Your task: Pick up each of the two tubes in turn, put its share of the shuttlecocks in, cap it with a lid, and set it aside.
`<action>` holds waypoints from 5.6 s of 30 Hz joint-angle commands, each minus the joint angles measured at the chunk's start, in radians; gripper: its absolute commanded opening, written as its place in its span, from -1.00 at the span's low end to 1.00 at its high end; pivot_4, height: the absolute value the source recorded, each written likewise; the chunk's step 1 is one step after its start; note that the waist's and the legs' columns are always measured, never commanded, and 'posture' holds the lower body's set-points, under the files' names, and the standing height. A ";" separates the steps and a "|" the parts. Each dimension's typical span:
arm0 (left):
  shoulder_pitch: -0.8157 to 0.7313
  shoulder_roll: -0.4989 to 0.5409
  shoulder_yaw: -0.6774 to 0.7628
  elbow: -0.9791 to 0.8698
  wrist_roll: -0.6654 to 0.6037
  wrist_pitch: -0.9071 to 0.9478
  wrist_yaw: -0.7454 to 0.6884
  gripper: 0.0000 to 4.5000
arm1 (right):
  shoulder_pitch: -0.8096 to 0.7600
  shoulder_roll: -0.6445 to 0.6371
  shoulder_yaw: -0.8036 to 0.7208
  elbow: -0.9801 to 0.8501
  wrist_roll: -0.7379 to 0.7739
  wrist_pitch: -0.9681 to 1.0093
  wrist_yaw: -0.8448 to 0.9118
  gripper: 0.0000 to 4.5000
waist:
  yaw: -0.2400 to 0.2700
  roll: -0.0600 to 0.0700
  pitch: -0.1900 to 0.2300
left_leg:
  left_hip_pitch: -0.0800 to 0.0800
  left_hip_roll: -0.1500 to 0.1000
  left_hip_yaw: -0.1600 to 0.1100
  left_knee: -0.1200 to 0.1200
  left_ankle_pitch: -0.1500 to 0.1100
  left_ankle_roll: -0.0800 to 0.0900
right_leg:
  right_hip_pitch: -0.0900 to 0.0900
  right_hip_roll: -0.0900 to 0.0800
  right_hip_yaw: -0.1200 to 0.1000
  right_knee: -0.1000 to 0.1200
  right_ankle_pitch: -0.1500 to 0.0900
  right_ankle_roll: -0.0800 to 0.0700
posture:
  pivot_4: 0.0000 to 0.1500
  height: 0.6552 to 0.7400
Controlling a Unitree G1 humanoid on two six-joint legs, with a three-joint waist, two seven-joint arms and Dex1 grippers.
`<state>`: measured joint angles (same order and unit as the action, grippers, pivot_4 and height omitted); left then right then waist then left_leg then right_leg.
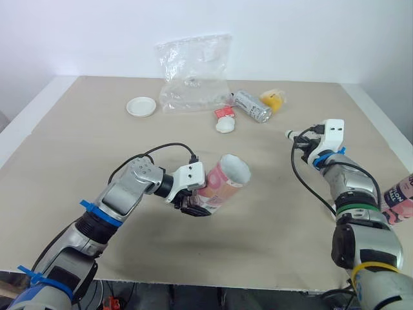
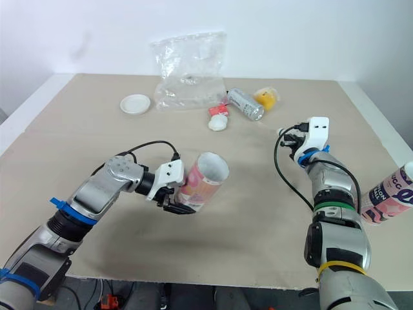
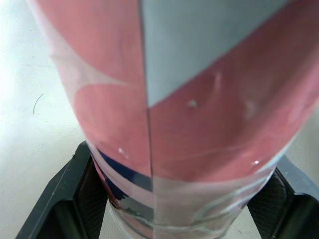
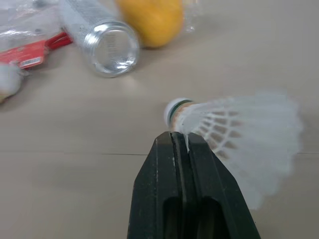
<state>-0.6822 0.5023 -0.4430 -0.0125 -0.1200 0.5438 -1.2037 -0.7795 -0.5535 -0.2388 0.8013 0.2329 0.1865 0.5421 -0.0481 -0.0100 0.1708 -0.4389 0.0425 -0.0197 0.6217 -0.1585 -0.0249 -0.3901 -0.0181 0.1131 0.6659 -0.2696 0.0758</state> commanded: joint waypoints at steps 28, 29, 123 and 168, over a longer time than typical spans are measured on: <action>-0.040 -0.006 -0.017 0.098 0.023 -0.048 -0.032 0.52 | 0.144 -0.508 0.217 -1.194 0.139 -0.090 0.751 -0.97 | 0.003 -0.003 0.001 | 0.000 0.001 0.002 0.002 0.000 0.000 | -0.001 -0.002 -0.001 -0.001 -0.002 -0.005 | 1.00 1.00; -0.039 -0.005 -0.017 0.096 0.023 -0.046 -0.032 0.52 | 0.139 -0.505 0.223 -1.187 0.138 -0.100 0.757 -0.97 | 0.003 -0.003 0.001 | 0.000 0.001 0.002 0.002 0.000 0.000 | -0.001 -0.002 -0.001 -0.001 -0.003 -0.005 | 1.00 1.00; -0.022 -0.085 0.045 0.340 0.070 -0.349 0.018 0.52 | -0.351 -0.298 0.477 -0.841 0.198 0.394 0.967 -0.98 | 0.007 -0.003 0.001 | -0.003 0.002 0.002 0.008 0.001 0.000 | -0.008 -0.001 -0.002 0.010 -0.002 -0.009 | 1.00 1.00; 0.289 -0.309 0.050 0.137 -0.015 -0.360 0.202 0.52 | 1.089 -0.585 -0.347 -1.024 0.168 0.531 0.576 0.98 | 0.026 -0.003 -0.001 | -0.004 -0.012 -0.005 0.005 0.000 0.003 | 0.003 -0.009 -0.001 -0.001 -0.007 0.002 | 1.00 1.00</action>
<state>-0.4124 0.1903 -0.3557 0.1349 -0.1358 0.1632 -0.9869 0.3237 -1.1339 -0.5825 -0.2434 0.4156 0.7450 1.1130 -0.0216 -0.0126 0.1702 -0.4433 0.0307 -0.0246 0.6263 -0.1584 -0.0219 -0.3873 -0.0268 0.1122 0.6644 -0.2770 0.0778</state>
